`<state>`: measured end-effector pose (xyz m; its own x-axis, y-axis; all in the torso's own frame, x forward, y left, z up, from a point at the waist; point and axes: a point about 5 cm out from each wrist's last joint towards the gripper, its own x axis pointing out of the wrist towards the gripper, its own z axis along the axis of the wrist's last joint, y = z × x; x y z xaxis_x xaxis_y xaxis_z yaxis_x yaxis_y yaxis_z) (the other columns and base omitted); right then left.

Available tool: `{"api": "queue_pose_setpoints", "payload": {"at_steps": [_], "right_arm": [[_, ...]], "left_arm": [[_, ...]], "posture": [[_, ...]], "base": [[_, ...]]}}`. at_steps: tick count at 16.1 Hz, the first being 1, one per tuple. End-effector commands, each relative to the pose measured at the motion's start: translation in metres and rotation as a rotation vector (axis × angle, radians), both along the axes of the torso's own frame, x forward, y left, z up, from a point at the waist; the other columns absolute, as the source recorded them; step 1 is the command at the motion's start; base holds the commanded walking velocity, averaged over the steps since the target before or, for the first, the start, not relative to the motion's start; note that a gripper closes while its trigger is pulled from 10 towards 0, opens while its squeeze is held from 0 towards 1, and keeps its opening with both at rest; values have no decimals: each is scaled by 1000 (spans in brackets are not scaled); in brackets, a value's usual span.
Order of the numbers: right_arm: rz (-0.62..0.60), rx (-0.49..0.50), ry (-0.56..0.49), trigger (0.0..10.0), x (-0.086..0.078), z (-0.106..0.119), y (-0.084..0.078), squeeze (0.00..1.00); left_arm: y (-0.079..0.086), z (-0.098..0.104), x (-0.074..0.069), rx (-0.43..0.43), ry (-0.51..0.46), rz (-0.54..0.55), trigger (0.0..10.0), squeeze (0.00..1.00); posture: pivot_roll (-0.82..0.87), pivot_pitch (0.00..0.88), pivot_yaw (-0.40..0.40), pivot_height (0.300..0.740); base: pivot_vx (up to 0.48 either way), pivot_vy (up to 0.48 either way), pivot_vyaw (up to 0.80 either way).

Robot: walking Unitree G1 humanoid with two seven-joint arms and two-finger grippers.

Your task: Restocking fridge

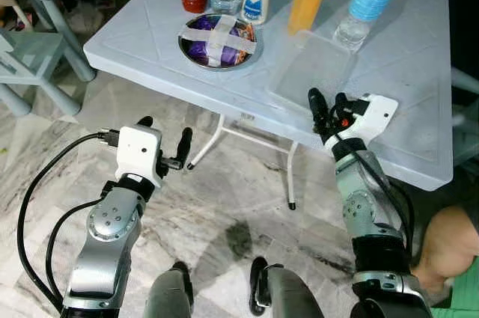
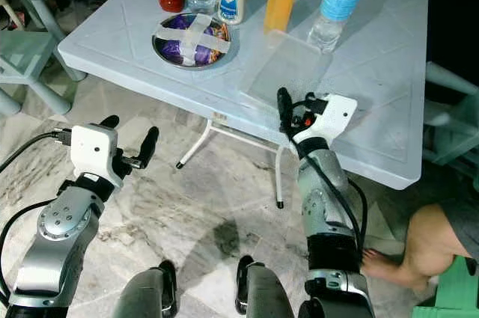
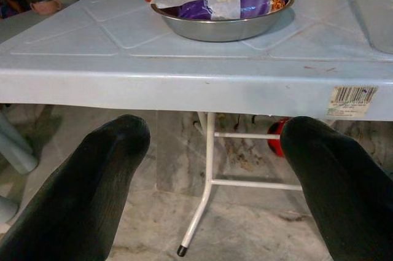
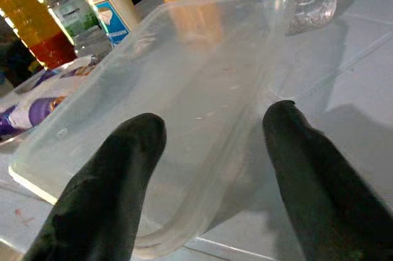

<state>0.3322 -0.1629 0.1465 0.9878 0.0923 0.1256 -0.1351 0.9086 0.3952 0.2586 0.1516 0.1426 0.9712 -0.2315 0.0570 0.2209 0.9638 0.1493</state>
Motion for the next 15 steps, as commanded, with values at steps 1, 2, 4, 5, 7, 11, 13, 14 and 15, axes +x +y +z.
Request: {"api": "queue_pose_setpoints", "payload": {"at_steps": [1,2,4,5,7,11,13,14,15], "right_arm": [[-9,43,61,0,1,-10,-4,0],[-12,61,69,0,1,-11,-5,0],[-14,118,99,0,2,-14,-6,0],[-10,155,111,0,3,-16,-5,0],[-10,180,123,0,3,-17,-4,0],[5,264,151,0,4,-18,-2,0],[5,296,158,0,4,-18,-3,0],[4,298,158,0,4,-17,-3,0],[4,305,158,0,5,-16,-3,0]], "left_arm": [[-3,4,-1,11,-10,-15,10000,0],[-3,4,-1,11,-12,-15,10000,0],[-3,5,-1,12,-13,-15,10000,0],[-3,5,-1,13,-14,-16,10000,0],[-4,5,-1,13,-15,-17,10000,0],[-5,6,1,17,-23,-15,10000,0],[-5,6,2,17,-24,-13,10000,0],[-5,6,2,16,-24,-13,10000,0],[-6,6,2,16,-25,-13,10000,0]], "posture": [[118,253,-25,740],[118,253,-25,740],[117,255,-25,740],[118,255,-24,740],[118,255,-24,740],[114,254,-28,740],[114,253,-29,740],[114,253,-29,740],[114,253,-30,740]], "base": [[0,0,0],[0,0,0],[0,0,0],[0,0,0],[0,0,0],[0,0,0],[0,0,0],[0,0,0],[0,0,0]]}}
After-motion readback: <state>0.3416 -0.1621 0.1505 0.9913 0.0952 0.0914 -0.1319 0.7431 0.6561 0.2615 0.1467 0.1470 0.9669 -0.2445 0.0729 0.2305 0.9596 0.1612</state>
